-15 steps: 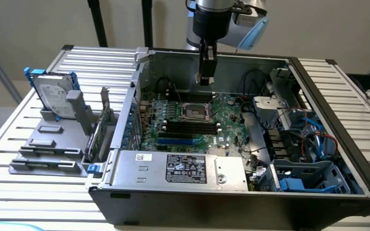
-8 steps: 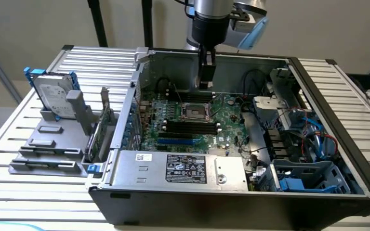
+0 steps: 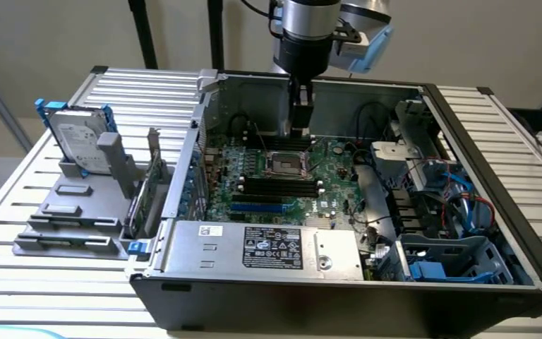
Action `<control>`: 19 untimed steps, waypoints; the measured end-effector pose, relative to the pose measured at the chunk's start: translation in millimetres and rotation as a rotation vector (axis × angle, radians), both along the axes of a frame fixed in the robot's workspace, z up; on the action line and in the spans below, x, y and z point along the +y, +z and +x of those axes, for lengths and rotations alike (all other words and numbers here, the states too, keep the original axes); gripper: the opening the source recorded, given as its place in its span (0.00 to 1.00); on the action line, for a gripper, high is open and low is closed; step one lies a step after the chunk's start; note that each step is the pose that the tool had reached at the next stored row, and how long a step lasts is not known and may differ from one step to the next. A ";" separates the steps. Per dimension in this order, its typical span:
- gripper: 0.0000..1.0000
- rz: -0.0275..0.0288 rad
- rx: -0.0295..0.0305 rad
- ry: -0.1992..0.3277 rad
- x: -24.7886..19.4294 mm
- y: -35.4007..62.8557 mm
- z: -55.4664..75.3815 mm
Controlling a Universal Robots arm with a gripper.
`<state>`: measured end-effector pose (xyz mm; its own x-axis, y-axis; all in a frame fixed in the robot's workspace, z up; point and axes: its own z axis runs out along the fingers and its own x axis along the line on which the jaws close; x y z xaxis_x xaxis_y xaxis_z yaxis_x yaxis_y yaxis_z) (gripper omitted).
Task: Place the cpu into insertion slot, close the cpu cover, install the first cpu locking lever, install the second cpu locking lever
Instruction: 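Place the cpu into insertion slot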
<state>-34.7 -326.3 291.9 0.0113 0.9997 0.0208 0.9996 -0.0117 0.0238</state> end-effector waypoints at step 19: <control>0.54 0.0016 0.0000 0.000 -3.3 -34.5 -0.2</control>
